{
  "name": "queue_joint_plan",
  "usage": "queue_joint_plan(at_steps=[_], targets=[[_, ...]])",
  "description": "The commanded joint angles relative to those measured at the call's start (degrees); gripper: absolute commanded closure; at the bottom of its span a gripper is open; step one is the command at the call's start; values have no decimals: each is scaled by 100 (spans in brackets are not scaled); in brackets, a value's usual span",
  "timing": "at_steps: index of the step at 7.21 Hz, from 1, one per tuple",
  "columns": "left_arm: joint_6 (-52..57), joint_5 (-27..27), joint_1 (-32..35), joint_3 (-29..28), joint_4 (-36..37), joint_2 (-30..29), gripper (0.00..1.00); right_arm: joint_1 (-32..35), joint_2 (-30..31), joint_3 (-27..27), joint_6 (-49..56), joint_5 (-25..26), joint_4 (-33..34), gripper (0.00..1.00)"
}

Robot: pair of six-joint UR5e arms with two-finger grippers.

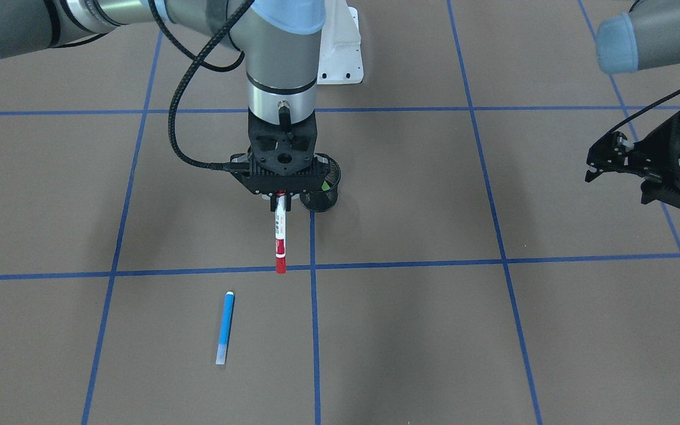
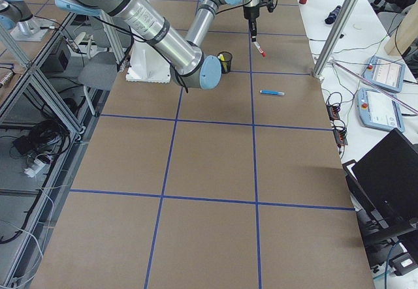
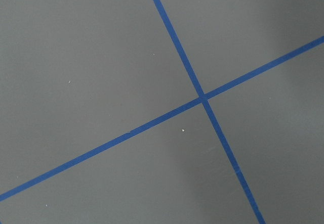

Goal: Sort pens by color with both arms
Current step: 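Carry the red marker farther from the robot toward the blue pen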

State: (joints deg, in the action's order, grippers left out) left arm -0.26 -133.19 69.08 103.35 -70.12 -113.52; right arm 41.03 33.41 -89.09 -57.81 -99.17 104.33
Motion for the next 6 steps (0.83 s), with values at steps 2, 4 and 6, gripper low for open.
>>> queue_joint_plan(at_steps=[2,4,6], targets=[[-87,-100,0,62,-2,-12,0,-278,271,1037,-956,1317,-1717,100],[-88,-128,0,62,-2,-12,1,-437,280,1489,-1039,2143,-2197,100],[-88,-128,0,141,25,-3,1,-525,297,2120,-1022,2506,-2835,100]])
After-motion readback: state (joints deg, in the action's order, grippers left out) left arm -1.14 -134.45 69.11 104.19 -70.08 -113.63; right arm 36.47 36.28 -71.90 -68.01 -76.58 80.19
